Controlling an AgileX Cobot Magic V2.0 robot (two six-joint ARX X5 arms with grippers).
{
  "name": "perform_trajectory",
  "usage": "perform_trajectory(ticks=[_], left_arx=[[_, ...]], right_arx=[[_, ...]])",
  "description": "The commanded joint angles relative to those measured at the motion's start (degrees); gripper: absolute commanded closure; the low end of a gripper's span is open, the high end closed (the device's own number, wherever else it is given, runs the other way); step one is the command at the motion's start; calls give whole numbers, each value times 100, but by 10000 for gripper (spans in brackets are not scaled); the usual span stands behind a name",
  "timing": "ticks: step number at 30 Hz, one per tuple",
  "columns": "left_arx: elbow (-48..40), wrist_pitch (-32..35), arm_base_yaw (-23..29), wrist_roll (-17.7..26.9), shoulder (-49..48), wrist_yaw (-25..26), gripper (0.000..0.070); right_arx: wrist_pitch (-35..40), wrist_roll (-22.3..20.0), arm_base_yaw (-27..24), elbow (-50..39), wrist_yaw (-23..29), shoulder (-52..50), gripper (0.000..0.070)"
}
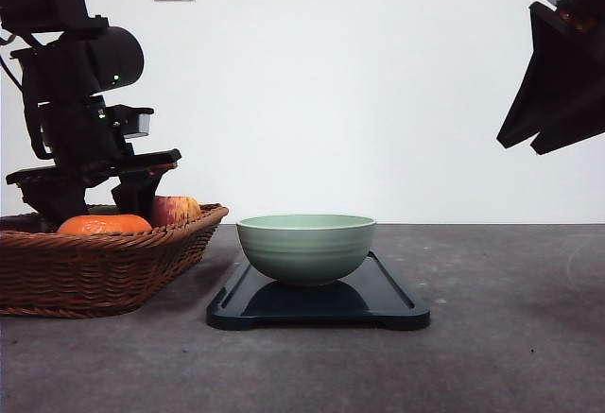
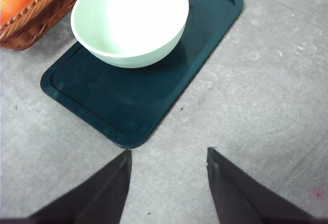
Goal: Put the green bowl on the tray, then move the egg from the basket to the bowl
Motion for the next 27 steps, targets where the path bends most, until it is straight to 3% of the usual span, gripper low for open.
perform_trajectory(ticks=[1, 6, 10, 13, 27], left_arx=[[111, 14, -18, 53, 129, -13, 319], [111, -34, -18, 52, 129, -18, 408], [111, -90, -18, 52, 129, -31, 420], [111, -162, -18, 52, 129, -31, 471], [208, -474, -12, 44, -60, -31, 475]], right_arx=[[62, -47, 24, 17, 22, 27, 413], [62, -46, 24, 17, 22, 28, 412], [60, -46, 24, 17, 20, 26, 412], [61, -46, 24, 17, 20, 26, 412], [60, -46, 24, 17, 20, 26, 412]])
